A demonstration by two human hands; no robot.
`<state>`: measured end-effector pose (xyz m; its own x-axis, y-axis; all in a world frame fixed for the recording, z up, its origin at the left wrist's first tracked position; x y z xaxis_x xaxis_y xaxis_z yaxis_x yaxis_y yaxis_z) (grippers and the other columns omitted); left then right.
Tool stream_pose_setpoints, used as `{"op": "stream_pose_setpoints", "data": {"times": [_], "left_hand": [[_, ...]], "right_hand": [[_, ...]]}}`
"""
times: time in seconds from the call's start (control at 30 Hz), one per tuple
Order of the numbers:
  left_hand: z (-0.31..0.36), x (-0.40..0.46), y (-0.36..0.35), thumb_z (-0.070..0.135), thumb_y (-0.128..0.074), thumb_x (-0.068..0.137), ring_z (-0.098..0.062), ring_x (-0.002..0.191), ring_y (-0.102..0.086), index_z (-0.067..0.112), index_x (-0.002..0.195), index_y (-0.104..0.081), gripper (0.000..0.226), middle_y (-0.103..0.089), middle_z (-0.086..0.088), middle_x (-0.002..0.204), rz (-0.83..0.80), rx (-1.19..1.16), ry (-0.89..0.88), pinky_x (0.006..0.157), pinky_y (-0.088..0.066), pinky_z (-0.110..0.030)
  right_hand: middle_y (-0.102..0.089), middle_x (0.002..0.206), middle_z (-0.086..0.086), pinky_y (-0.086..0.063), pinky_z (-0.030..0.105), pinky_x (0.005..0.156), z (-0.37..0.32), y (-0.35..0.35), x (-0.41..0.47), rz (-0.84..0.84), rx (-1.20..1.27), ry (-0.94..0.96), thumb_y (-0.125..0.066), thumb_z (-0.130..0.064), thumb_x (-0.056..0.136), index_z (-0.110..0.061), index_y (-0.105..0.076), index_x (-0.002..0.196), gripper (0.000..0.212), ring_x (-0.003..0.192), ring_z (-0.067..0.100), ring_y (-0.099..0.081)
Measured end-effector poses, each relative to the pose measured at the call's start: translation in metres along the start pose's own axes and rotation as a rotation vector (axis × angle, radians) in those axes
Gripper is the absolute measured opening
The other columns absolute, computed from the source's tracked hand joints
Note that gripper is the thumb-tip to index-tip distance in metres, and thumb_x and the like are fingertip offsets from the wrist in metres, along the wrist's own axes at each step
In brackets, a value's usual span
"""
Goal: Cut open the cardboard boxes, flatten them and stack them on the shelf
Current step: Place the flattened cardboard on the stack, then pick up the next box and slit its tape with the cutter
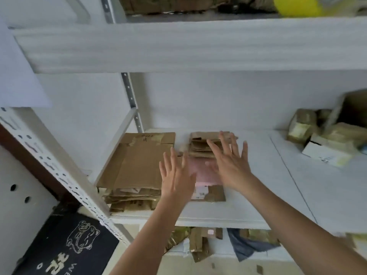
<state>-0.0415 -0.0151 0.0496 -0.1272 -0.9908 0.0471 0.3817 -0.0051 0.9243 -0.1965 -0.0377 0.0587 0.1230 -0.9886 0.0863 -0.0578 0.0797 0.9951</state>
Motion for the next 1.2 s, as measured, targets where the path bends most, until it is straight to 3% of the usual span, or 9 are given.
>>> {"op": "stream_pose_setpoints", "data": {"times": [0.2, 0.33, 0.4, 0.8, 0.97, 1.2], "left_hand": [[0.13, -0.017, -0.06, 0.035, -0.038, 0.105, -0.038, 0.149, 0.016, 0.022, 0.158, 0.002, 0.068, 0.016, -0.013, 0.163, -0.13, 0.111, -0.265, 0.119, 0.008, -0.05], [0.224, -0.038, -0.11, 0.034, -0.037, 0.105, -0.036, 0.151, 0.004, 0.019, 0.158, -0.001, 0.065, 0.008, -0.014, 0.164, -0.237, 0.225, -0.467, 0.122, -0.002, -0.047], [0.271, -0.047, -0.134, 0.032, -0.038, 0.105, -0.034, 0.152, -0.001, 0.019, 0.158, -0.003, 0.065, 0.003, -0.012, 0.165, -0.275, 0.241, -0.543, 0.122, -0.006, -0.044], [0.577, -0.088, -0.255, 0.032, -0.043, 0.104, -0.025, 0.145, -0.029, 0.02, 0.156, -0.015, 0.06, -0.015, -0.008, 0.163, -0.31, 0.212, -0.793, 0.113, -0.033, -0.035], [0.643, -0.076, -0.289, 0.037, -0.041, 0.104, -0.021, 0.144, -0.033, 0.022, 0.156, -0.016, 0.059, -0.023, -0.003, 0.162, -0.33, 0.211, -0.839, 0.107, -0.04, -0.031], [0.716, -0.006, -0.336, 0.042, -0.038, 0.104, -0.021, 0.147, -0.028, 0.021, 0.157, -0.012, 0.063, -0.018, -0.005, 0.164, -0.325, 0.291, -0.868, 0.108, -0.038, -0.031]], "right_hand": [[0.023, 0.163, 0.003, 0.016, 0.059, 0.114, 0.135, 0.01, -0.112, -0.043, -0.006, -0.324, -0.03, -0.054, 0.102, -0.034, -0.005, 0.156, 0.062, 0.148, 0.031, 0.023], [-0.006, 0.165, 0.004, 0.009, 0.06, 0.116, 0.237, 0.011, -0.19, -0.072, -0.02, -0.529, -0.037, -0.049, 0.102, -0.029, -0.037, 0.147, 0.049, 0.151, 0.031, 0.006], [-0.016, 0.162, 0.004, 0.005, 0.06, 0.117, 0.286, 0.011, -0.229, -0.077, -0.013, -0.628, -0.039, -0.048, 0.101, -0.028, -0.042, 0.144, 0.047, 0.151, 0.03, 0.0], [-0.013, 0.162, 0.008, -0.004, 0.056, 0.119, 0.54, 0.025, -0.393, 0.003, 0.101, -0.855, -0.043, -0.042, 0.102, -0.026, -0.02, 0.154, 0.059, 0.15, 0.03, -0.007], [-0.021, 0.16, 0.007, -0.006, 0.051, 0.12, 0.617, 0.024, -0.402, 0.059, 0.157, -0.879, -0.044, -0.04, 0.102, -0.025, -0.024, 0.154, 0.058, 0.148, 0.028, -0.014], [-0.019, 0.161, 0.009, -0.012, 0.052, 0.121, 0.716, 0.009, -0.367, 0.023, 0.157, -0.934, -0.045, -0.038, 0.102, -0.023, -0.022, 0.154, 0.059, 0.148, 0.031, -0.014]]}}
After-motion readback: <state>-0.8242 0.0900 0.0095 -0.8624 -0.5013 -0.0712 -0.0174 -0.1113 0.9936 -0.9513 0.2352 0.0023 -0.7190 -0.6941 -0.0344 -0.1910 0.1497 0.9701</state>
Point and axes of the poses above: each hand's wrist, its own x-axis towards the middle knuckle, its own y-axis out of the back of the hand, z = x × y, the point moved 7 cm from there along x, towards the middle knuckle
